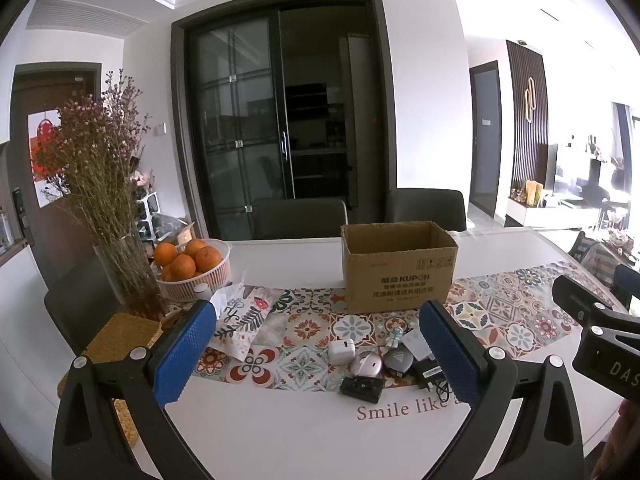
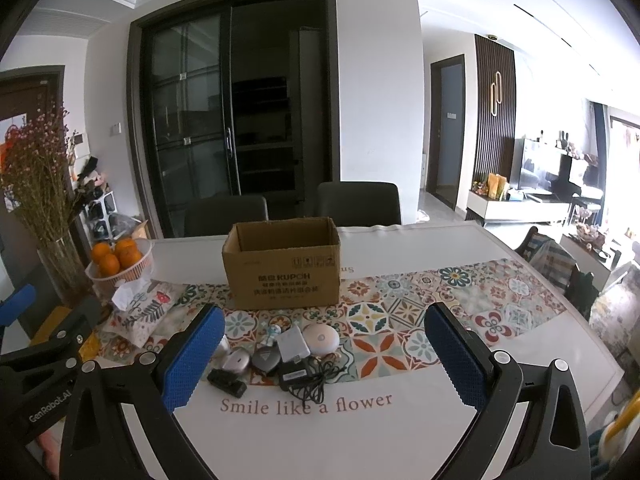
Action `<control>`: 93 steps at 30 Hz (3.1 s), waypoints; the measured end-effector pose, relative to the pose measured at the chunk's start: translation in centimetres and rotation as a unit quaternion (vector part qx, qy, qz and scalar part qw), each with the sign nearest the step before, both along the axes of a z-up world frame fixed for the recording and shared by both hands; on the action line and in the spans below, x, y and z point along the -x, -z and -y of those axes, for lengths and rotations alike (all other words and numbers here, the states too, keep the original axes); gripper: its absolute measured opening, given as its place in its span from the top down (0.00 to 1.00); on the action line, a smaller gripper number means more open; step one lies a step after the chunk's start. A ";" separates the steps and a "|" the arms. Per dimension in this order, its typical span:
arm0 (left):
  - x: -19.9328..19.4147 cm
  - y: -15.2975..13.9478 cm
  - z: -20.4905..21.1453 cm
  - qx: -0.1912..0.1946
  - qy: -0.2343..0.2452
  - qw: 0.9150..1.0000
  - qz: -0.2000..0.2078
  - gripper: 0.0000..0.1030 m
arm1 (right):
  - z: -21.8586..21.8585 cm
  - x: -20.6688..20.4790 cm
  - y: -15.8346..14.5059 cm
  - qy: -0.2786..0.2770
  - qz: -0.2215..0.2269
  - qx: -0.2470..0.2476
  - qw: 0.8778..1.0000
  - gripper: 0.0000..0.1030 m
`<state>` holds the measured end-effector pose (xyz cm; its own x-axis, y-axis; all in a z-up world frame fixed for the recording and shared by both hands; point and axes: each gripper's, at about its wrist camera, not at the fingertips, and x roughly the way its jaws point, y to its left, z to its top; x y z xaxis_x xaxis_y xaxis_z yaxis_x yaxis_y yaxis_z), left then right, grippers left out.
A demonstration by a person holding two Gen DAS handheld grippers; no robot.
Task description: Organize rigid objects
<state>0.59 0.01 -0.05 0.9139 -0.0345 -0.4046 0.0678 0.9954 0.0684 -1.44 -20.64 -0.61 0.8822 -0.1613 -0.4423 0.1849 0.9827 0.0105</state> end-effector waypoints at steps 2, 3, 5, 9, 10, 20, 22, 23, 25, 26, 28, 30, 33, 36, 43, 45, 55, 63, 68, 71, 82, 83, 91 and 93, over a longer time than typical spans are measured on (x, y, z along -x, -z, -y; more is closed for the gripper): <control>0.0 0.0 0.0 0.000 0.000 1.000 0.000 0.00 | 0.0 0.0 0.0 0.000 0.000 0.001 1.000 0.02; 0.0 0.0 0.0 0.000 0.000 1.000 0.000 0.00 | 0.0 0.0 0.0 0.000 0.000 0.000 1.000 0.02; 0.0 0.0 0.0 -0.001 0.000 1.000 0.000 0.00 | 0.0 0.0 0.0 0.000 0.000 0.001 1.000 0.02; 0.0 0.0 0.0 0.000 0.000 1.000 0.000 0.00 | 0.0 0.0 0.0 0.000 0.000 0.000 1.000 0.02; 0.0 0.0 0.0 0.000 0.000 1.000 0.000 0.00 | 0.1 0.0 -0.1 0.000 0.000 0.000 1.000 0.02; -0.2 0.1 0.1 -0.001 0.001 1.000 -0.003 0.00 | 0.0 0.0 0.0 0.000 -0.001 0.000 1.000 0.02; -0.2 0.1 0.0 -0.001 0.001 1.000 -0.002 0.00 | 0.0 0.0 0.0 0.001 -0.001 0.000 1.000 0.02; -0.2 0.1 0.0 -0.001 0.001 1.000 -0.003 0.00 | 0.0 0.0 0.0 0.000 0.000 0.000 1.000 0.02; -0.2 0.1 0.1 -0.001 0.001 1.000 -0.003 0.00 | 0.1 0.0 0.0 -0.001 -0.003 0.000 1.000 0.02; -0.3 0.1 0.1 -0.001 0.001 1.000 -0.003 0.00 | 0.0 0.0 0.0 -0.001 -0.003 -0.001 1.000 0.02; -0.3 0.1 0.1 -0.001 0.001 1.000 -0.004 0.00 | 0.1 0.0 0.0 0.000 -0.003 -0.001 1.000 0.02; -0.3 0.2 0.1 -0.001 0.001 1.000 -0.004 0.00 | 0.0 -0.1 0.0 -0.001 -0.003 0.000 1.000 0.02; -0.4 0.2 0.2 -0.002 0.001 1.000 -0.005 0.00 | 0.0 -0.1 0.1 -0.001 -0.003 0.000 1.000 0.02; -0.8 0.6 0.2 -0.002 0.001 1.000 -0.009 0.00 | -0.1 -0.1 0.2 -0.002 -0.005 -0.001 1.000 0.02; -1.7 1.2 0.4 -0.003 0.005 1.000 -0.025 0.00 | -0.3 -0.2 0.6 -0.005 -0.013 -0.002 1.000 0.02; -2.1 1.5 0.4 -0.004 0.007 0.999 -0.035 0.00 | -0.4 -0.6 0.8 -0.007 -0.018 -0.003 1.000 0.02; -5.3 4.9 1.0 -0.030 0.017 0.993 -0.109 0.00 | -0.7 -3.9 3.6 -0.018 -0.081 0.009 0.997 0.02; -7.8 8.9 1.4 -0.041 0.047 0.984 -0.168 0.00 | -1.2 -7.0 6.8 -0.037 -0.135 0.034 0.990 0.02; -9.5 11.5 1.8 -0.052 0.077 0.976 -0.195 0.00 | -1.6 -9.0 9.2 -0.053 -0.166 0.050 0.983 0.02; -10.3 13.1 2.0 -0.055 0.098 0.971 -0.211 0.00 | -1.9 -10.0 10.6 -0.064 -0.181 0.057 0.980 0.02; -13.5 18.6 3.0 -0.097 0.143 0.955 -0.240 0.00 | -3.5 -13.7 15.8 -0.097 -0.218 0.089 0.967 0.04; -13.8 19.1 3.1 -0.099 0.148 0.954 -0.241 0.00 | -3.6 -13.9 16.2 -0.098 -0.221 0.091 0.966 0.05; -15.4 21.8 3.9 -0.101 0.161 0.948 -0.254 0.04 | -4.0 -15.9 19.4 -0.117 -0.248 0.088 0.957 0.12; -15.7 22.5 4.0 -0.097 0.161 0.946 -0.263 0.06 | -4.0 -16.2 20.0 -0.119 -0.253 0.088 0.956 0.13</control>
